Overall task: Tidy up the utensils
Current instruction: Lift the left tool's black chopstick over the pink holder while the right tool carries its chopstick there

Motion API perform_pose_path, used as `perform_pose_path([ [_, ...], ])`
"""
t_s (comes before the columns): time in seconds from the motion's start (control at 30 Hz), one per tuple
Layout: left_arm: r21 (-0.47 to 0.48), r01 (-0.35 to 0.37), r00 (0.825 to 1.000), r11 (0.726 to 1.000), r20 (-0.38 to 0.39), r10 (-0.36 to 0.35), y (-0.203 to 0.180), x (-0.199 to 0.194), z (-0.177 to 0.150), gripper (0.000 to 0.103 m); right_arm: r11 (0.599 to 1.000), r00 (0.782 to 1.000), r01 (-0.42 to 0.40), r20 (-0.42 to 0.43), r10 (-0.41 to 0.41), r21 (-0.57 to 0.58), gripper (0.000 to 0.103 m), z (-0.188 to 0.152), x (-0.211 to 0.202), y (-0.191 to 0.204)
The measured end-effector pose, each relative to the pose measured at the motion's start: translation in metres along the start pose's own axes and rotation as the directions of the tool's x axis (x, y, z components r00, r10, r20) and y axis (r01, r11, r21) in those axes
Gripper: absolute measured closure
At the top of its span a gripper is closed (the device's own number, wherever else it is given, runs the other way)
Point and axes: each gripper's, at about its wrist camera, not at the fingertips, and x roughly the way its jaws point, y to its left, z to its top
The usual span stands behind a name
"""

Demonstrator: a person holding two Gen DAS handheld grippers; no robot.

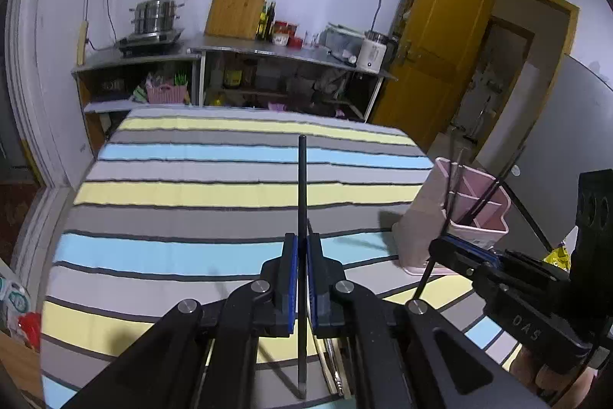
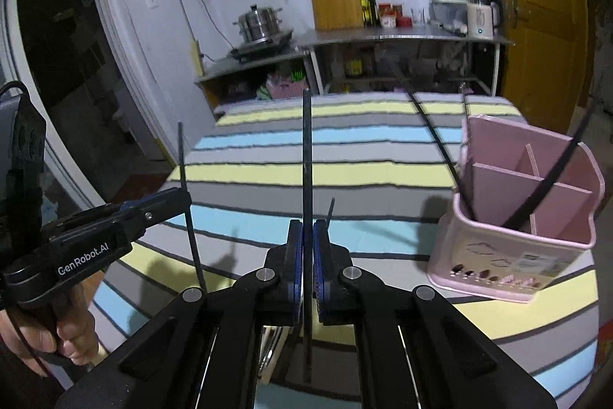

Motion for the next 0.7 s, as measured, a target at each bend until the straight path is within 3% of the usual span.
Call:
perform_pose_path([
  [0.37,0.028,0.023,0.999,0.999,0.038,-0.024,-0.021,-0.031,0.006,0.099,1.000,0.998,0.000,0.070,-0.001,0.012,0.098,0.002,-0.043,0.002],
  [0.7,0.048,0.110,0.993,0.993,0.048,-0.113,-0.044,-0.052,0.016,0.099,0.999,0.993,-0.001,0.117,-0.003,0.033,0.098,0.003,-0.074,-0.008],
])
